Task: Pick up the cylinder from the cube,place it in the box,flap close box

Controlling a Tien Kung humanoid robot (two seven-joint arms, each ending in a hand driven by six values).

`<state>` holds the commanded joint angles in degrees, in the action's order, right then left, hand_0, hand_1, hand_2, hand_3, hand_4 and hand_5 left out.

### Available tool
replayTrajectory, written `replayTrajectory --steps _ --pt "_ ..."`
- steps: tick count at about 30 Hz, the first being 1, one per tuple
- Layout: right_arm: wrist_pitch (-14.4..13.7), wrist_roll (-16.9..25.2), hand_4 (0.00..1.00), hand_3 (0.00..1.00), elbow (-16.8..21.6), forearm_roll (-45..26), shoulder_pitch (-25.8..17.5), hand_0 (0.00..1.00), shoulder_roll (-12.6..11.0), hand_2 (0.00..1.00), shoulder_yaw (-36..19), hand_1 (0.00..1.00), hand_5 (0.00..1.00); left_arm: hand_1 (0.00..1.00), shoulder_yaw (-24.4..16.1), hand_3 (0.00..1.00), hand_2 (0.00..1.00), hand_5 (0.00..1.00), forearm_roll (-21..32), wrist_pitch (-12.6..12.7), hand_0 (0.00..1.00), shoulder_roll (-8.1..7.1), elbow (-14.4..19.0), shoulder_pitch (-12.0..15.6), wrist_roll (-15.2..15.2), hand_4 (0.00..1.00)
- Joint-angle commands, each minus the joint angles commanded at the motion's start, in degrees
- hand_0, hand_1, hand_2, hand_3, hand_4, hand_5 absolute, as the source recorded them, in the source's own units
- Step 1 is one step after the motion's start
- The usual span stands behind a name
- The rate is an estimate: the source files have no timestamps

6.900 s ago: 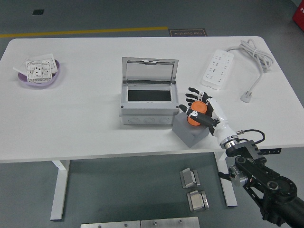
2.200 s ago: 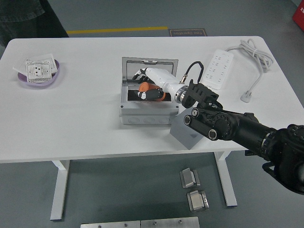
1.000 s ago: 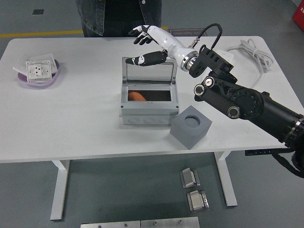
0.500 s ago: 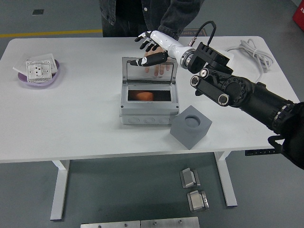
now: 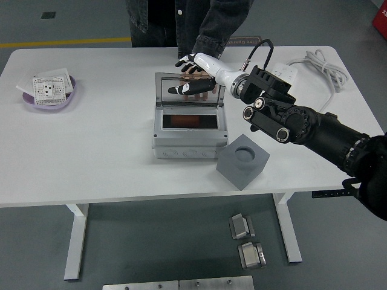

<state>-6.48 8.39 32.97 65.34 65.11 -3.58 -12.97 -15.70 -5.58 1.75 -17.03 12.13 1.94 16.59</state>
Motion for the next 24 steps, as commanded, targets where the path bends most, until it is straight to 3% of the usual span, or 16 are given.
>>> replayTrajectory --steps 8,14,24 --pt "-0.3 -0.6 0.998 0.783 5.1 6.2 -2.3 0.794 -2.3 0.774 -3.2 0.761 0.555 0.895 0.5 0.961 0.885 0.604 0.3 -0.6 0.924 0.03 0.0 0.3 0.6 0.998" --pt "-0.6 -1.7 0.998 0.784 11.3 11.4 -4.9 0.792 -4.8 0.770 -6.5 0.757 0.576 0.895 0.1 0.961 0.886 0.604 0.1 -0.6 0.923 0.05 0.0 0.6 0.6 0.998" --pt "-0.3 -3.2 0.998 0.787 18.6 16.1 -9.3 0.771 -7.9 0.769 -6.7 0.749 0.583 0.895 -0.7 0.962 0.886 0.604 -0.5 -0.6 0.922 0.24 0.0 0.7 0.6 0.998"
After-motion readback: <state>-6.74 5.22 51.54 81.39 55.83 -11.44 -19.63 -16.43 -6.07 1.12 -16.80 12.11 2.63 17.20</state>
